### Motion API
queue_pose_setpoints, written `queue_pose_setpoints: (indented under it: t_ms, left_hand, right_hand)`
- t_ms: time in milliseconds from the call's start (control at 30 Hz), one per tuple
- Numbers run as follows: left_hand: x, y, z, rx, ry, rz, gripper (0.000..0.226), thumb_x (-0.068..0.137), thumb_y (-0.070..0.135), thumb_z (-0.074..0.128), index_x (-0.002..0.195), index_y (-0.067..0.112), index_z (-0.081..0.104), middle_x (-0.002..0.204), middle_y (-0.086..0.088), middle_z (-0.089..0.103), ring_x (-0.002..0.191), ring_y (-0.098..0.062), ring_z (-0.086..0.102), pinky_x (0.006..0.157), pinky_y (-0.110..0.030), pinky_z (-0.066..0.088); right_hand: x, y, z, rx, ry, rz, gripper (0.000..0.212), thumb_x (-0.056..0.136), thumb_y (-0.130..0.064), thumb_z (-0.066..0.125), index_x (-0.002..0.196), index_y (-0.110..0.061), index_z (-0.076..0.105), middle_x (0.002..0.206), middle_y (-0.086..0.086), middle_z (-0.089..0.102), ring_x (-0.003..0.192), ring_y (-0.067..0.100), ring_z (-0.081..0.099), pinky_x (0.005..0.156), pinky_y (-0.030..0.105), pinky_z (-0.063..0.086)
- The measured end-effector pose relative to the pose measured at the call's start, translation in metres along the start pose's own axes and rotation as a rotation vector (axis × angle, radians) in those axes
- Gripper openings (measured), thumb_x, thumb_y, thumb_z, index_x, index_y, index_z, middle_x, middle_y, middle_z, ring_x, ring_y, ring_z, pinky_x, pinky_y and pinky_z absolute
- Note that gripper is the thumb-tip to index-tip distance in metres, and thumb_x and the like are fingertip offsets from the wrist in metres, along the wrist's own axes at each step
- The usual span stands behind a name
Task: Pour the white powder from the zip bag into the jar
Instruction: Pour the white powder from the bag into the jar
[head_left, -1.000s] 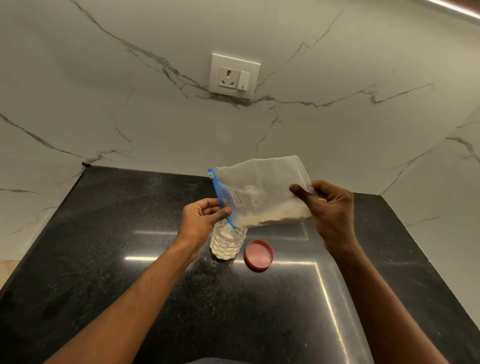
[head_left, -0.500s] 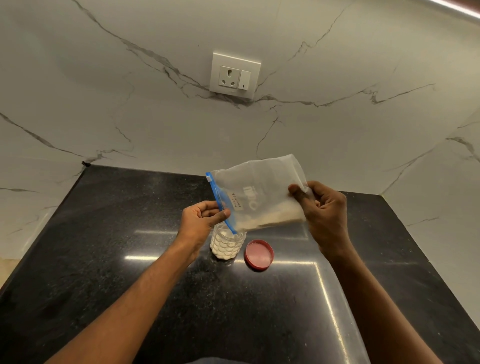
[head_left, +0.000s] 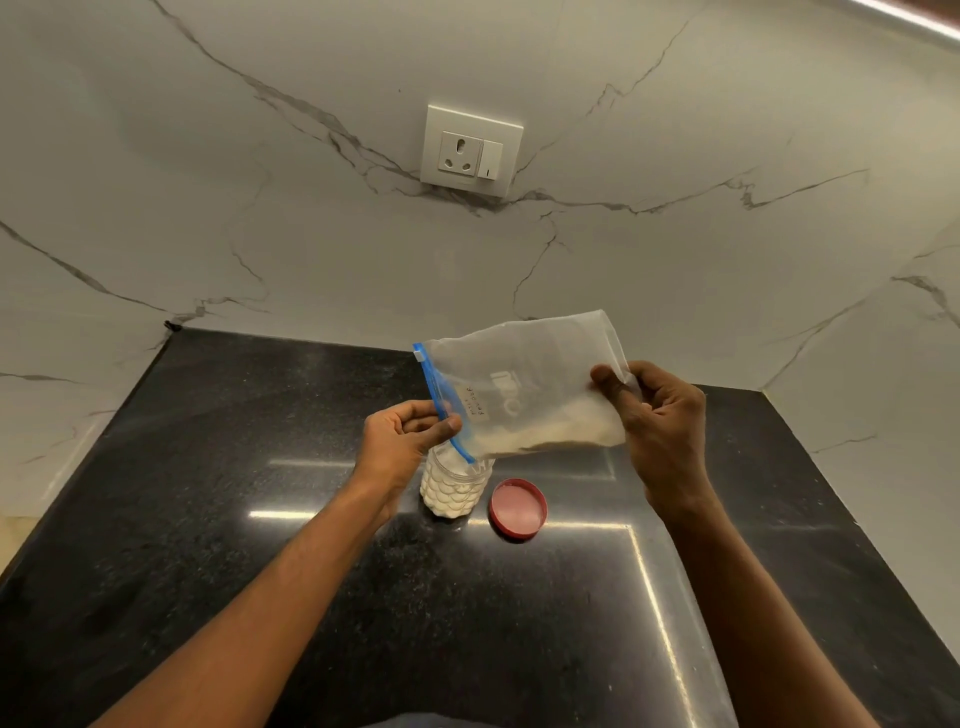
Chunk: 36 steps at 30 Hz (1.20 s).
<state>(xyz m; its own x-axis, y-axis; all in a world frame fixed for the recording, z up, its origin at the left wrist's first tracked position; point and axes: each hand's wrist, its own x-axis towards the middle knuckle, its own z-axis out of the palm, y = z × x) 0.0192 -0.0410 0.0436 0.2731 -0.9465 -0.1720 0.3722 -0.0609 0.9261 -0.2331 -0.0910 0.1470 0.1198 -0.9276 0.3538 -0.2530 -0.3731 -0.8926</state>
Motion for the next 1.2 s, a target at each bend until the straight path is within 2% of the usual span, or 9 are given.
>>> queue_pose_setpoints:
  t_ms: [200, 333, 433, 533, 800, 1000, 1200]
  left_hand:
    - [0.001, 0.0, 0.001, 0.008, -0.009, 0.004, 0.023, 0.087, 0.001, 0.08, 0.109, 0.006, 0.075, 0.101, -0.007, 0.084, 0.095, -0.018, 0.081, 0.072, -0.018, 0.062]
    - [0.001, 0.001, 0.001, 0.009, -0.016, 0.014, 0.023, 0.086, 0.002, 0.081, 0.108, 0.006, 0.076, 0.1, -0.006, 0.084, 0.094, -0.017, 0.081, 0.072, -0.017, 0.061]
    - [0.0, 0.001, 0.003, 0.024, -0.017, 0.018, 0.025, 0.085, 0.003, 0.082, 0.109, 0.006, 0.076, 0.1, -0.006, 0.084, 0.094, -0.017, 0.081, 0.072, -0.017, 0.061]
    - [0.0, 0.001, 0.005, 0.027, -0.007, 0.016, 0.025, 0.085, 0.001, 0.082, 0.109, 0.005, 0.076, 0.099, -0.007, 0.084, 0.093, -0.018, 0.082, 0.071, -0.017, 0.061]
    - [-0.003, 0.002, 0.004, 0.026, -0.012, 0.024, 0.023, 0.086, -0.001, 0.08, 0.108, 0.005, 0.075, 0.1, -0.007, 0.084, 0.093, -0.017, 0.081, 0.073, -0.017, 0.061]
    - [-0.004, 0.001, 0.003, 0.035, -0.002, 0.024, 0.023, 0.086, 0.0, 0.08, 0.109, 0.006, 0.075, 0.099, -0.005, 0.084, 0.093, -0.015, 0.081, 0.071, -0.015, 0.061]
    - [-0.005, 0.002, 0.002, 0.046, -0.006, 0.013, 0.023, 0.087, 0.0, 0.079, 0.109, 0.008, 0.076, 0.1, -0.004, 0.084, 0.094, -0.015, 0.081, 0.071, -0.016, 0.061]
  right_hand:
    - [0.0, 0.001, -0.006, 0.024, -0.024, 0.03, 0.015, 0.096, -0.035, 0.07, 0.096, -0.021, 0.076, 0.091, 0.004, 0.077, 0.081, 0.026, 0.075, 0.067, 0.041, 0.065]
    - [-0.002, 0.003, -0.011, 0.073, -0.016, 0.048, 0.02, 0.092, -0.038, 0.071, 0.098, -0.02, 0.076, 0.094, 0.005, 0.077, 0.085, 0.028, 0.076, 0.068, 0.038, 0.066]
    - [-0.005, 0.003, -0.013, 0.102, -0.007, 0.025, 0.006, 0.092, -0.028, 0.077, 0.094, -0.023, 0.078, 0.093, 0.004, 0.077, 0.083, 0.023, 0.076, 0.066, 0.03, 0.064]
    - [-0.006, 0.003, -0.012, 0.081, -0.018, -0.004, 0.005, 0.091, -0.02, 0.08, 0.094, -0.017, 0.078, 0.09, 0.002, 0.077, 0.078, 0.019, 0.077, 0.063, 0.025, 0.062]
    - [-0.003, 0.003, -0.013, 0.099, -0.035, -0.015, 0.007, 0.097, -0.021, 0.073, 0.102, -0.018, 0.077, 0.097, 0.0, 0.078, 0.085, 0.019, 0.078, 0.065, 0.026, 0.063]
    - [-0.004, 0.0, -0.007, 0.118, -0.02, -0.023, 0.003, 0.094, -0.026, 0.076, 0.096, -0.025, 0.078, 0.093, 0.005, 0.076, 0.082, 0.02, 0.075, 0.066, 0.031, 0.064]
    - [-0.004, 0.0, -0.004, 0.123, -0.012, -0.013, 0.003, 0.095, -0.024, 0.075, 0.096, -0.026, 0.077, 0.094, 0.001, 0.077, 0.084, 0.02, 0.076, 0.066, 0.03, 0.064]
